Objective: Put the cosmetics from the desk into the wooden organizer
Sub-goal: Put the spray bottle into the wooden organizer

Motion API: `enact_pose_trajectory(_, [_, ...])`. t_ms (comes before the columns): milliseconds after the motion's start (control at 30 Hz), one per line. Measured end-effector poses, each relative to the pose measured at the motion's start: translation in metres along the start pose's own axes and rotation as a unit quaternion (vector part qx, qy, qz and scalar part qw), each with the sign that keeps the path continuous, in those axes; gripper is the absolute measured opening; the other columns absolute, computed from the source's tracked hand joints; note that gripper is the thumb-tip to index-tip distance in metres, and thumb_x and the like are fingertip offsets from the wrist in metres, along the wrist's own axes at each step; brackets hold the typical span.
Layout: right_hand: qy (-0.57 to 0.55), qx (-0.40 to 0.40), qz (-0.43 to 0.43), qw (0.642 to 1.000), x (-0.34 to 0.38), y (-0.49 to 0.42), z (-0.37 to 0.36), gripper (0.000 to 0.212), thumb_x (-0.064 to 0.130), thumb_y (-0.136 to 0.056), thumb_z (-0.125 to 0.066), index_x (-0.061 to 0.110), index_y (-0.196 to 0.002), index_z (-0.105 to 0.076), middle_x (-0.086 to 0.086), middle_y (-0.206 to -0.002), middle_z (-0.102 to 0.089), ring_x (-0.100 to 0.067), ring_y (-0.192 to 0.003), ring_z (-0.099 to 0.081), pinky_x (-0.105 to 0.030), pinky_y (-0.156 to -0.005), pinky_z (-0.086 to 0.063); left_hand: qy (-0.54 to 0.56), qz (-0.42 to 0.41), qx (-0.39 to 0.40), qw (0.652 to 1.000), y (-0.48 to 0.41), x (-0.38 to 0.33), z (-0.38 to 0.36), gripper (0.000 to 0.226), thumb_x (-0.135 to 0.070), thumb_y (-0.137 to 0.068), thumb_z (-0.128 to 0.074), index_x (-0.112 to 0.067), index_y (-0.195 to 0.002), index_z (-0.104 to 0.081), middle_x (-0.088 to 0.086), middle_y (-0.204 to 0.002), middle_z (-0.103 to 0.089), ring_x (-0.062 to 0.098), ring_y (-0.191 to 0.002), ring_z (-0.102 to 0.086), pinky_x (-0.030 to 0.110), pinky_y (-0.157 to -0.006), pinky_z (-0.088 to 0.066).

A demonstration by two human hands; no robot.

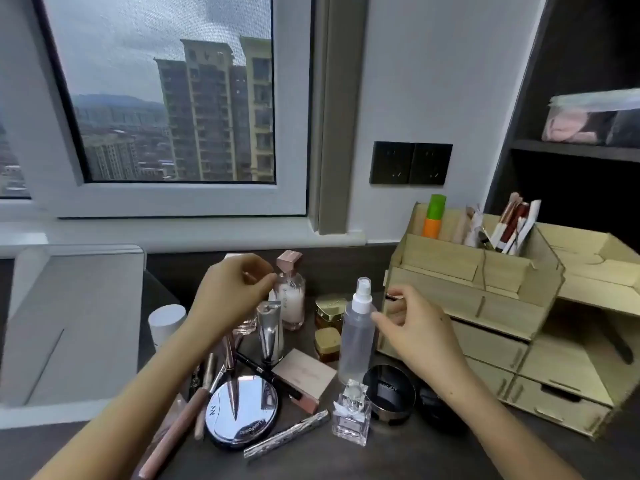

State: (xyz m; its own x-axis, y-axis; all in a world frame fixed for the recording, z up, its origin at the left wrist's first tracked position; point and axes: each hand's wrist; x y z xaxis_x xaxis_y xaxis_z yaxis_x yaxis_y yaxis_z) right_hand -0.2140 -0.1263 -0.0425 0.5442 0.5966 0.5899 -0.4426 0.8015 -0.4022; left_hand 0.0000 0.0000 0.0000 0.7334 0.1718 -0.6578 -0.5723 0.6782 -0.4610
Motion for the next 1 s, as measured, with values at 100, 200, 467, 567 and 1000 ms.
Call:
enact_pose_trajectory(100, [-0.042,0.088,-0.049,0.994,-0.003,0.0,-0.019,0.063,0.041,-0.078,-0.07,0.025,-0.131,-0.041,0.008,-0.107,-0.061,-0.011,-0.094,-0.059,-0.027,-0.074,-0.048,0.001,-0.041,0.028,0.999,0.001,-0.01,-0.011,0.002,-0.029,-0.08,-0.066,-0.029,-0.079,-0.066,-0.015,-0.077,-0.065,-0.002,-0.075,-0.06,0.022,-0.068,-0.05])
enact_pose_trajectory(200, [-0.076,0.086,-0.06,0.992,-0.003,-0.001,-0.038,0.055,0.042,-0.074,-0.073,0.027,-0.12,-0.047,0.01,-0.108,-0.06,-0.012,-0.095,-0.059,-0.033,-0.077,-0.051,0.006,-0.048,0.037,0.998,0.004,-0.018,-0.02,0.005,-0.027,-0.081,-0.065,-0.031,-0.078,-0.065,-0.011,-0.081,-0.066,0.0,-0.076,-0.06,0.024,-0.07,-0.049])
enact_pose_trajectory(467, [-0.132,0.01,-0.021,0.991,-0.007,0.007,-0.042,0.041,0.039,-0.072,-0.077,0.026,-0.104,-0.056,0.012,-0.098,-0.063,-0.007,-0.091,-0.059,-0.022,-0.072,-0.048,0.048,-0.048,0.067,0.995,0.006,-0.031,-0.034,0.004,-0.023,-0.082,-0.066,-0.026,-0.084,-0.069,-0.013,-0.083,-0.067,0.001,-0.078,-0.062,0.015,-0.064,-0.043])
enact_pose_trajectory(567, [-0.177,-0.027,-0.003,0.984,0.001,0.009,-0.018,0.041,0.043,-0.07,-0.076,0.041,-0.102,-0.051,0.021,-0.097,-0.061,0.004,-0.091,-0.057,-0.016,-0.074,-0.047,0.086,-0.04,0.081,0.992,0.003,-0.041,-0.038,0.005,-0.022,-0.08,-0.069,-0.025,-0.083,-0.07,-0.008,-0.086,-0.069,0.005,-0.081,-0.064,0.018,-0.07,-0.047])
enact_pose_trajectory(1000, [-0.143,-0.168,0.029,0.975,-0.003,0.022,0.098,0.064,0.06,-0.06,-0.067,0.044,-0.117,-0.043,0.021,-0.098,-0.065,0.001,-0.091,-0.062,-0.034,-0.078,-0.056,0.179,-0.134,0.285,0.932,0.026,-0.114,-0.092,0.026,-0.016,-0.075,-0.075,-0.029,-0.096,-0.067,-0.005,-0.091,-0.072,0.01,-0.082,-0.066,0.019,-0.079,-0.052])
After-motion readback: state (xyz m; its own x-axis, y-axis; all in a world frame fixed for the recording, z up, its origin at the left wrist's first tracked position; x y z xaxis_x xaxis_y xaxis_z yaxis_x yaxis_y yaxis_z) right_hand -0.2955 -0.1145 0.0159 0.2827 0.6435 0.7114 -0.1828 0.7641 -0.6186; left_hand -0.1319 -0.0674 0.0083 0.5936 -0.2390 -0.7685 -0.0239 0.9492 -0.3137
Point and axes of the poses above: each hand's wrist, its own y-axis away from the middle knuckle, its own z-axis out of the back of the hand, x = y × z
